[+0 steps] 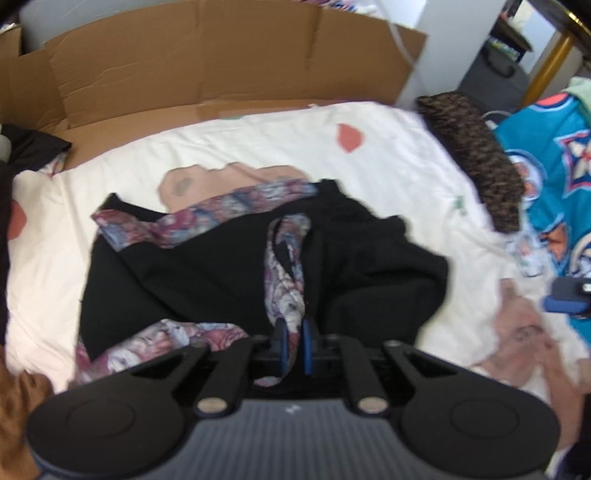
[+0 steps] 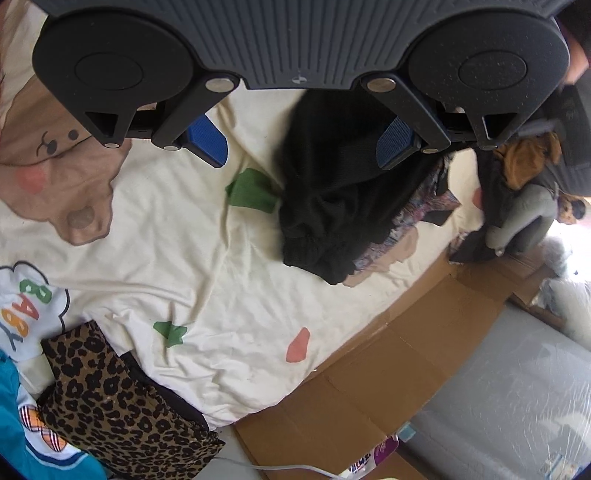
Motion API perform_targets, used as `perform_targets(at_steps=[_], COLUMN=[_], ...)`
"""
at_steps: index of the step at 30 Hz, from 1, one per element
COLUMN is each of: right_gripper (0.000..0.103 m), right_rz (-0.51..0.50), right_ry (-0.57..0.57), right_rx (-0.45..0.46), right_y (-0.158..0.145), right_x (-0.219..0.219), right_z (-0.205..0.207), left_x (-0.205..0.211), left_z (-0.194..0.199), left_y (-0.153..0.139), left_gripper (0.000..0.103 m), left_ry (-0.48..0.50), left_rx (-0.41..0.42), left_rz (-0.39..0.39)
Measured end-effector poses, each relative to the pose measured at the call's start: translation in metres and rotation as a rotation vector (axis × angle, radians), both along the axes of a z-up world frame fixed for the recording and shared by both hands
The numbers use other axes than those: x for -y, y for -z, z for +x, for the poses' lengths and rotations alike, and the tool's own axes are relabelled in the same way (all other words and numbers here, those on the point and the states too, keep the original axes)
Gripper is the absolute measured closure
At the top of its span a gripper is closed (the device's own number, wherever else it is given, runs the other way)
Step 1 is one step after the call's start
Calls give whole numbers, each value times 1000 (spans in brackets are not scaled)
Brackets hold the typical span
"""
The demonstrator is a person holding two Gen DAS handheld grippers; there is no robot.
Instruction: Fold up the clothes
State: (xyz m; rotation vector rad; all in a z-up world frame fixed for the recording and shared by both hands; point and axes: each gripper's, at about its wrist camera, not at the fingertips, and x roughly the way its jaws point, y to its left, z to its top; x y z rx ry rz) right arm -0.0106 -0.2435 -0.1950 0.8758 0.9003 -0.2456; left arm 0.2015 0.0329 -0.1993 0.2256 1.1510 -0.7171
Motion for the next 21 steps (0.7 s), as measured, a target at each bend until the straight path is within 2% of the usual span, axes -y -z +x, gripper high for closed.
perform_targets(at_steps=[5, 14, 21], right_gripper=[12, 14, 22], right_rz=[68, 225, 325], right_ry=[4, 47, 27], right_rx=[24, 58, 55], right_y=[-2, -2, 11], right_x=[-3, 4, -1], right_z=[2, 2, 12], left_x=[16, 49, 59], left_z=[-30, -80, -109], left_y=[-19, -34, -40], left_gripper=[95, 95, 96], left_ry=[39, 100, 139], left_rx=[-19, -37, -57], left_rz=[-12, -19, -33])
